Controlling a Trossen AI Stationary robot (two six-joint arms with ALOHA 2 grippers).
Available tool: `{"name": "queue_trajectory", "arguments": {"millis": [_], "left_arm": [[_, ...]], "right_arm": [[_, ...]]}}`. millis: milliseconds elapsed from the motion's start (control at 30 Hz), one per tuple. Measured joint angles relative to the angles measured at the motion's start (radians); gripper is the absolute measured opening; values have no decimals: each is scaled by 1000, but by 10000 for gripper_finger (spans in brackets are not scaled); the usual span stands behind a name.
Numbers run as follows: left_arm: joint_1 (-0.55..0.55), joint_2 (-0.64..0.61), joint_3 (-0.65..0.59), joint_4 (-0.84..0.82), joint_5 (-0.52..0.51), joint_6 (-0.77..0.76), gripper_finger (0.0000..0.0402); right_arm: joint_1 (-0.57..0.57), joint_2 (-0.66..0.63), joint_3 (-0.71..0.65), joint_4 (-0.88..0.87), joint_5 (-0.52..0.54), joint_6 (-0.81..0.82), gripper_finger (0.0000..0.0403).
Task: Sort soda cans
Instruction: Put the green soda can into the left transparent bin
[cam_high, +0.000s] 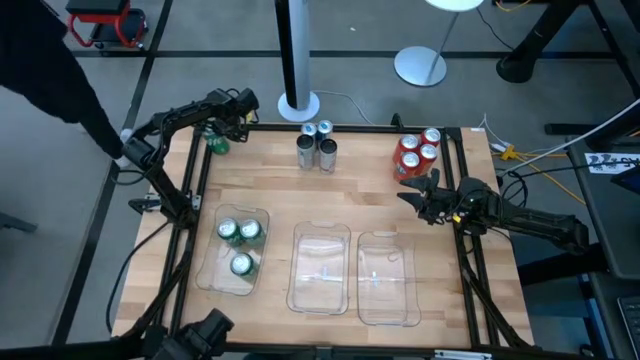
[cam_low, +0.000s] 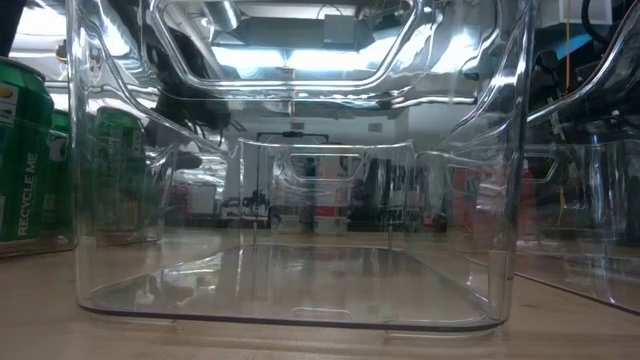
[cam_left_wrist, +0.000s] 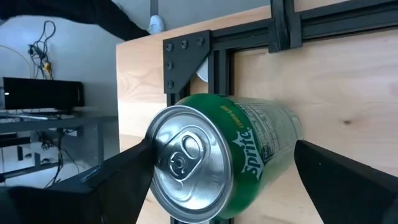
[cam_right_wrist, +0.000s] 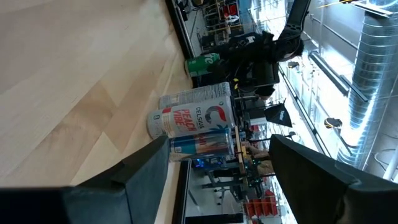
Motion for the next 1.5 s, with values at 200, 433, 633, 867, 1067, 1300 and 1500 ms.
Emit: {"name": "queue_trajectory", "arguments": {"millis": [200,433,633,867,1067,1300,1500], "left_arm": [[-16,1,0,-8,8,15,365],[-29,2,0,-8,10,18,365],[-29,7,35,-65,25,-5,365],[-29,8,139,-152,55,-53,365],[-3,7,168,-198,31,-89,365],[15,6,165,-210,16,-91,365],[12,31,165,-231,12,-88,365]], "right_arm": [[0,0,0,0,0,0,278],[0,0,0,0,0,0,278],[0,0,0,0,0,0,278],[0,0,0,0,0,0,278],[0,0,0,0,0,0,278],[0,0,0,0,-6,0,278],[0,0,0,0,-7,0,278]]}}
